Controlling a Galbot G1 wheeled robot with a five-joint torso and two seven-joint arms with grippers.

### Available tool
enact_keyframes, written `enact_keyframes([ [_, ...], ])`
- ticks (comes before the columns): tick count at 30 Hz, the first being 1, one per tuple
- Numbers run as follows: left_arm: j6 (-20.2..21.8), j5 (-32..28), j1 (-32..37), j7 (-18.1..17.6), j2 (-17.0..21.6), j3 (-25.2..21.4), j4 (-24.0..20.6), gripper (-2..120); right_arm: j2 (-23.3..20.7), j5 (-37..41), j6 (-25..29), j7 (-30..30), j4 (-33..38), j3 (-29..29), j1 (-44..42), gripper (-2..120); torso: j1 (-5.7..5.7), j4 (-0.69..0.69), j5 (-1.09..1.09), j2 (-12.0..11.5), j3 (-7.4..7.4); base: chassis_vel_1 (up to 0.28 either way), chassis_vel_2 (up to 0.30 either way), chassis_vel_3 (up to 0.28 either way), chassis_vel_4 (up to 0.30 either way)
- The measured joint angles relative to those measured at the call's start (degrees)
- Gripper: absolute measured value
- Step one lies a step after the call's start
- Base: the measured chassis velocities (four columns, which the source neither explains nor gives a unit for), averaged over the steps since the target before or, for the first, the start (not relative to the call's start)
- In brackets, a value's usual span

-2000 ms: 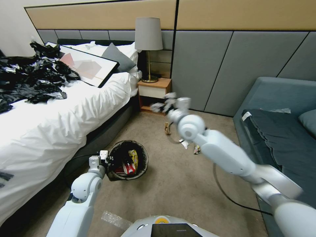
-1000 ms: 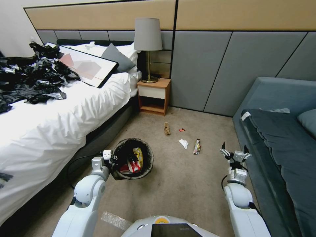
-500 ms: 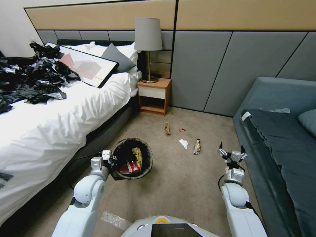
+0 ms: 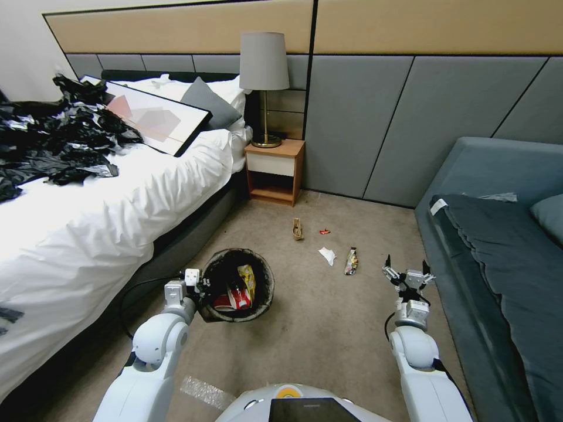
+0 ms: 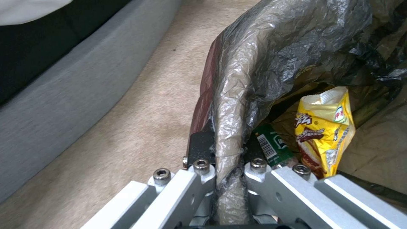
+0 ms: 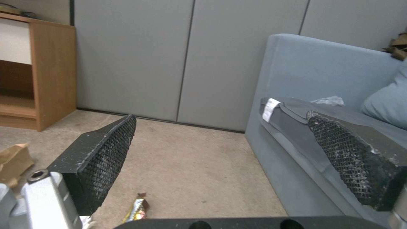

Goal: Pick up the trash bin, then pick up the garbage from the floor and place it into the trash bin.

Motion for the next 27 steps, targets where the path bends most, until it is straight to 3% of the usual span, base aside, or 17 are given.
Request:
enact_keyframes([
  [27,-0.38,-0.47,-0.35,-0.04,-0.11,0.31,0.48,0,0.03,-0.34,0.25,0.09,-0.82,-0.41,0.18,100,0.00,-0.04,0.00,0.00,0.00,-0.061,-0.064,-0.063,-0.063],
])
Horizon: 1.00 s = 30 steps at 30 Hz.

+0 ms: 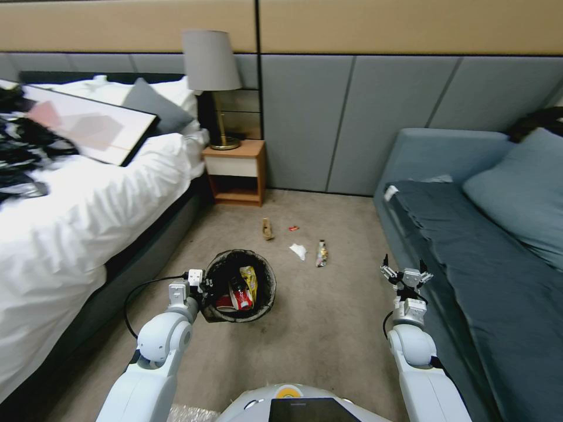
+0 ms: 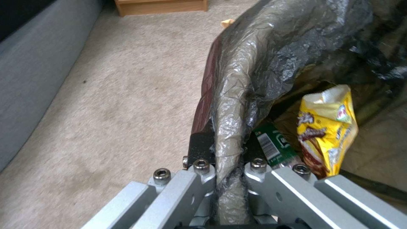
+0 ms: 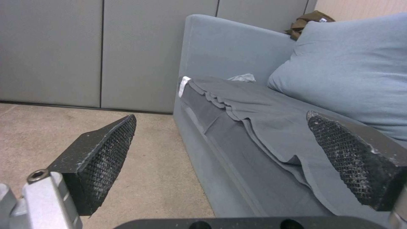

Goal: Pick up the trash bin, then pick up the garbage from the floor and place it into the trash bin.

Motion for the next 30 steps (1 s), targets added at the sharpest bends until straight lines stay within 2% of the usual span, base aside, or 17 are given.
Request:
enact_keyframes([
  [4,-0.15,0.18,-0.15,0.08,-0.07,0.11,0.32,0,-0.01,-0.03,0.02,0.02,-0.03,0.11,-0.08,100,0.00,-0.01,-0.01,0.00,0.00,0.000,0.000,0.000,0.000],
  [5,-0.23,0.25,-0.13,0.06,0.00,0.18,0.43,0,0.01,-0.06,0.09,0.02,-0.03,0.12,-0.23,100,0.00,0.07,0.01,0.00,0.00,0.000,0.000,0.000,0.000],
  [7,-0.25,0.10,-0.12,-0.14,0.03,0.20,0.45,0,0.05,-0.09,0.18,0.02,0.00,0.11,-0.39,100,0.00,0.07,0.00,0.00,0.00,0.000,0.000,0.000,0.000],
  [11,-0.23,-0.47,-0.13,-0.69,0.01,0.15,0.38,0,0.00,0.04,0.24,-1.20,0.62,-0.28,-1.22,100,0.00,0.02,0.00,0.00,0.00,0.000,0.000,0.000,0.000],
  [17,-0.06,-0.55,0.12,-0.74,-0.09,-0.16,-0.05,0,-0.12,1.19,0.19,-3.31,1.09,-0.38,-1.67,100,0.00,0.04,0.00,0.00,0.00,0.000,0.000,0.000,0.000],
  [30,0.02,-0.41,-0.10,-0.70,-0.65,-0.16,0.08,0,-0.54,1.05,0.31,-3.81,0.69,-0.48,-1.36,100,0.00,0.04,0.00,0.00,0.00,-0.003,0.002,0.004,-0.002],
])
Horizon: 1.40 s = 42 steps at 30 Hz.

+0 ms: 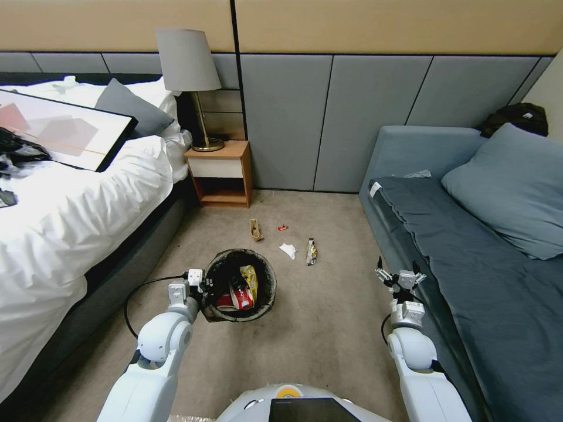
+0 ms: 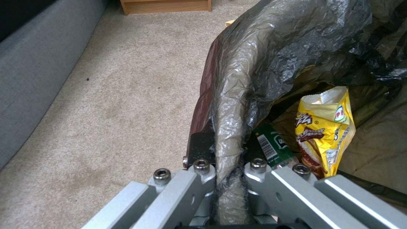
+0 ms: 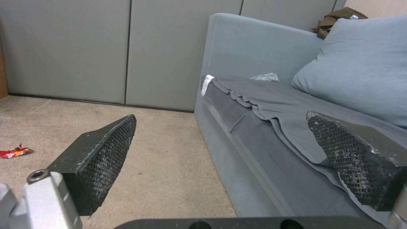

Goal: Pick up the trash bin, then pick up the garbage from the floor and place it into the trash bin.

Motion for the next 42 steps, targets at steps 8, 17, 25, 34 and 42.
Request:
enact_keyframes([
  [8,-0.02,0.21,0.13,0.15,-0.23,0.25,0.27,0,0.10,-0.07,0.13,-0.25,-0.20,-0.22,-0.13,100,0.00,0.00,-0.01,0.00,0.00,-0.087,0.084,0.106,-0.084],
  [17,-0.03,0.23,-0.06,0.15,0.06,0.19,0.54,0,0.14,-0.07,0.05,-0.27,-0.64,-0.69,0.03,100,0.00,0.00,0.00,0.00,0.00,-0.140,0.142,0.136,-0.135],
  [25,0.03,0.21,-0.12,0.14,0.35,0.19,0.56,0,0.16,-0.07,0.05,-0.21,-0.69,-0.94,-0.20,100,0.00,0.00,0.00,0.00,0.00,-0.111,0.109,0.115,-0.113],
  [34,0.06,0.21,-0.09,0.14,0.59,0.19,0.53,0,0.12,-0.07,0.05,-0.21,-0.59,-1.20,-0.39,100,0.00,0.00,0.00,0.00,0.00,-0.120,0.129,0.126,-0.114],
  [42,0.06,0.20,0.27,0.09,0.80,0.04,0.22,0,0.12,-0.07,0.13,0.02,-0.53,-1.28,-0.48,100,0.00,0.00,0.00,0.00,0.00,-0.109,0.115,0.127,-0.109],
])
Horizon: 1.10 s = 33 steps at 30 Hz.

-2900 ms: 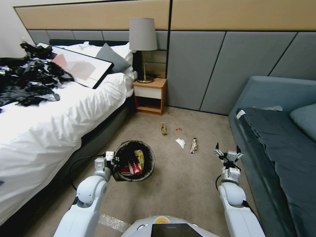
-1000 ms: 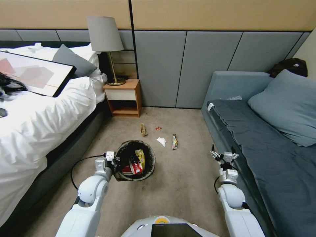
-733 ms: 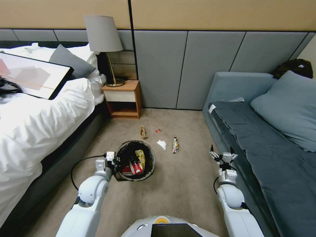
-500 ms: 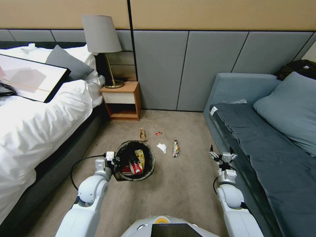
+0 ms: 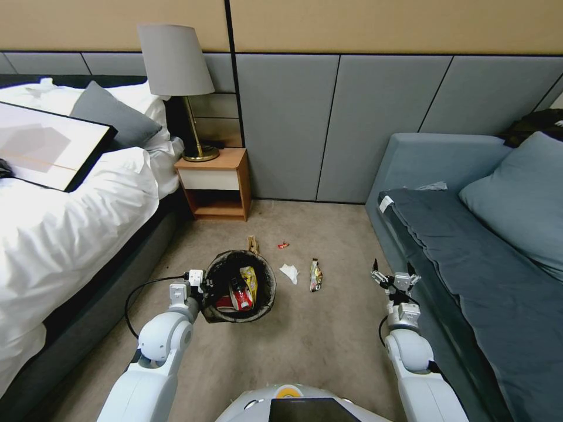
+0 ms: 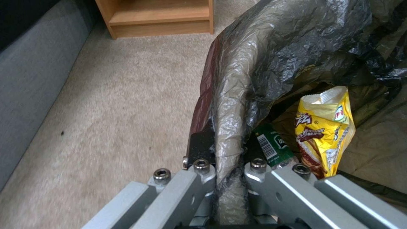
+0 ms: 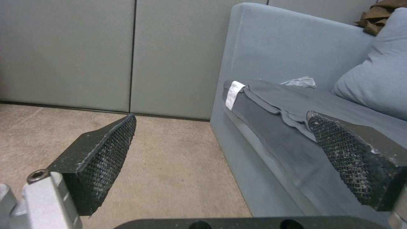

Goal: Pick up the trash bin, then pick up the garbage from the floor and place it into the trash bin.

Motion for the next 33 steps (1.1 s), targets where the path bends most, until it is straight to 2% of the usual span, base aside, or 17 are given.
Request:
enact_keyframes([
  [33,-0.15,-0.21,-0.83,0.11,-0.40,-0.49,0.65,0,-0.69,0.65,-0.46,0.72,0.42,-0.49,0.18,100,0.00,-0.01,0.00,0.00,0.01,-0.104,0.109,0.112,-0.109],
])
